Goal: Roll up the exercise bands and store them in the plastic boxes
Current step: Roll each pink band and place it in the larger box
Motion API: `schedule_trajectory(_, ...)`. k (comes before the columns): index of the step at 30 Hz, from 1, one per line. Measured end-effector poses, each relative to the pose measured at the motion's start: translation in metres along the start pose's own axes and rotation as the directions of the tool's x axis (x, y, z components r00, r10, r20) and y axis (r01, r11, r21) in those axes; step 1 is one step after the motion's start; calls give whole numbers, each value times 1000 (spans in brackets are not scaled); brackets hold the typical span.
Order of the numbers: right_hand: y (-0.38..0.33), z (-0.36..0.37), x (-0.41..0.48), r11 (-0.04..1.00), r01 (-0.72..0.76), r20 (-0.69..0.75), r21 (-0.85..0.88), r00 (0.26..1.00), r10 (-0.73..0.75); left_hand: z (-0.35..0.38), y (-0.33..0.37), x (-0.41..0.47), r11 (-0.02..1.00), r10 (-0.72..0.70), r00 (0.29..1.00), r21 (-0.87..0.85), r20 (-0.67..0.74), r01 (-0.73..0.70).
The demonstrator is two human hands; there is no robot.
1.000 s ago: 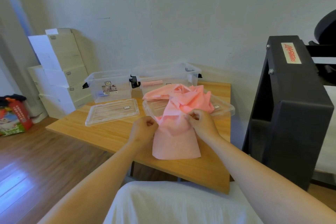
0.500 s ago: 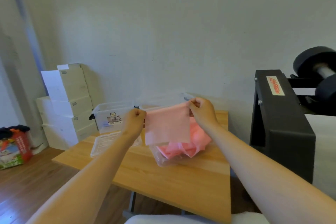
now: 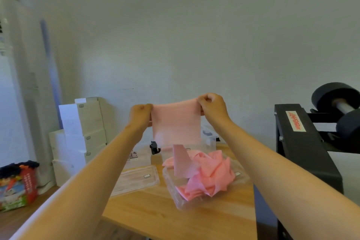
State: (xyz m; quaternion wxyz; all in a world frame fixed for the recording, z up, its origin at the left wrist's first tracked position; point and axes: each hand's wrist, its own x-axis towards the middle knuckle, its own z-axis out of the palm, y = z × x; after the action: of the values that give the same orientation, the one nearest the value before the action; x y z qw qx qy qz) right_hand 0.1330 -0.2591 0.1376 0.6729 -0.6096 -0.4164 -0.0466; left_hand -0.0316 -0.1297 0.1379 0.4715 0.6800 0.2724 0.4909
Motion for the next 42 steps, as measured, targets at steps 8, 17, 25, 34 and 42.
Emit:
schedule_trajectory(8,40,1,-17,975,-154,45,-158,986,162,8,-61,-22,954,-295,940,-5,171,300)
schedule_trajectory(17,107,-24,-88,753,-470,270,-460,734,623,18,-132,-90,854,-511,786,304,347,421)
schedule_trajectory(25,160,-37,-132,570,-298,288,-766,633,719,32,-175,-124,749,-577,745,581,336,318)
schedule_trajectory(34,184,-10,-145,699,-12,466,-715,738,489,47,-210,-122,842,-430,786,512,444,171)
schedule_trajectory(42,195,-13,-149,778,-49,584,-627,631,510,42,-210,-122,867,-439,704,468,559,169)
